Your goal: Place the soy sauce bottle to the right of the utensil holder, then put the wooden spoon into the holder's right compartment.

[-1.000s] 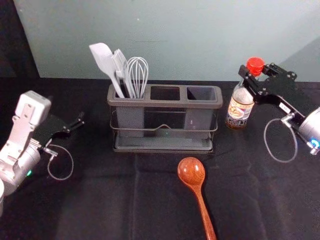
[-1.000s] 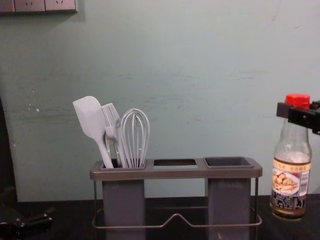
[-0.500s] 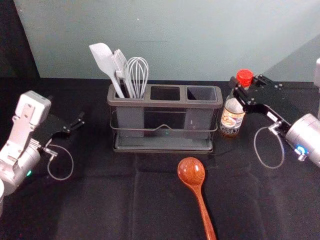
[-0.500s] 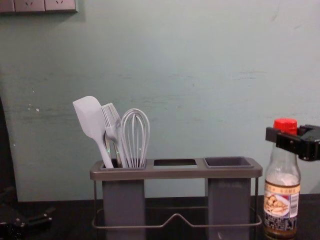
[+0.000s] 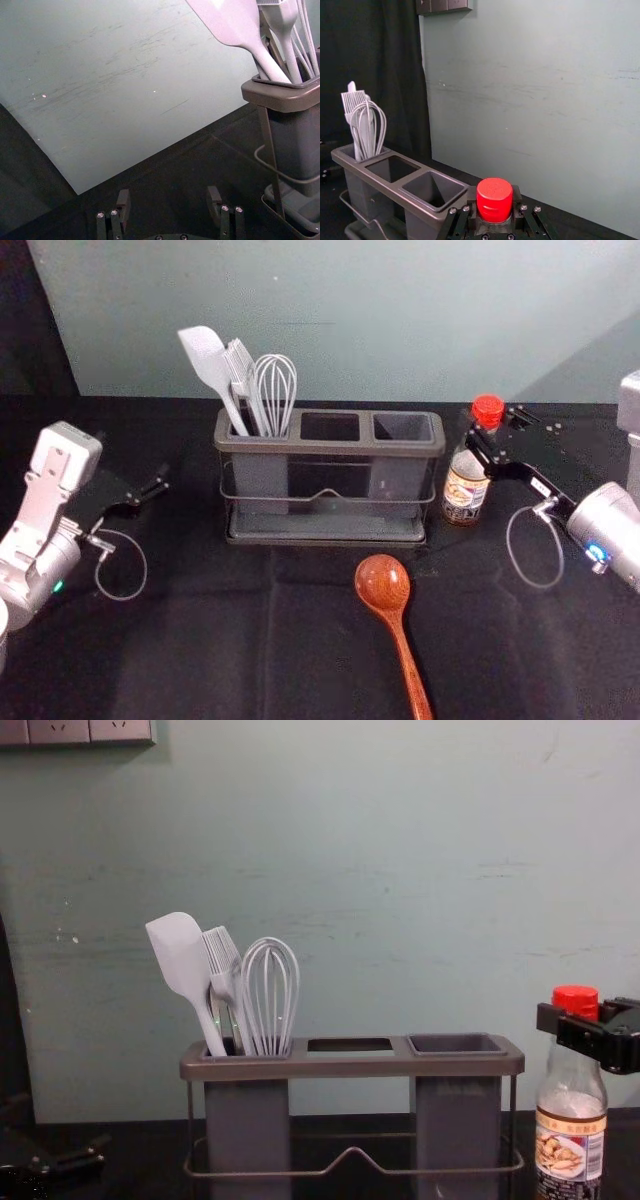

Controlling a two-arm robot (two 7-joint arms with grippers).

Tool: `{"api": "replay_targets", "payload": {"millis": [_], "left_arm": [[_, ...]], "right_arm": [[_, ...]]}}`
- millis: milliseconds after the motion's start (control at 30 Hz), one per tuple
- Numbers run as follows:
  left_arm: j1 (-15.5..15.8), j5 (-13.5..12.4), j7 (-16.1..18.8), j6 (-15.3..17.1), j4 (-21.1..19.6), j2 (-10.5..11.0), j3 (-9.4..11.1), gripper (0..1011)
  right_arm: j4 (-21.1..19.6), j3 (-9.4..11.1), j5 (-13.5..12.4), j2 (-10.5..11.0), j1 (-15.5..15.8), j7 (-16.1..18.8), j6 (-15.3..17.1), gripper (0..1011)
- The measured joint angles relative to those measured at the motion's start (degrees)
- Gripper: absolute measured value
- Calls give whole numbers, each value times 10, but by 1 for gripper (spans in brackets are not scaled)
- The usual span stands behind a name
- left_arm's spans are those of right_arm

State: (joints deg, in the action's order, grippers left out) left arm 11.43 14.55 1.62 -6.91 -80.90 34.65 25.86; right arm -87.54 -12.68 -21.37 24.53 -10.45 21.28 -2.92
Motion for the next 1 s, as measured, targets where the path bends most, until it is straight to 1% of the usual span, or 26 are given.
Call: {"api": "replay_targets", "payload": {"millis": [300, 633, 1000], "left_arm": [[0, 0, 0, 0, 0, 0, 0, 1005], [0, 0, 0, 0, 0, 0, 0, 1005], [0, 0, 0, 0, 0, 0, 0, 1005]], "right_arm": [[17, 5, 7, -9, 0, 3, -16, 383], [26, 4, 11, -16, 0, 8, -23, 383], [33, 3, 14, -19, 2, 12, -26, 383]]}}
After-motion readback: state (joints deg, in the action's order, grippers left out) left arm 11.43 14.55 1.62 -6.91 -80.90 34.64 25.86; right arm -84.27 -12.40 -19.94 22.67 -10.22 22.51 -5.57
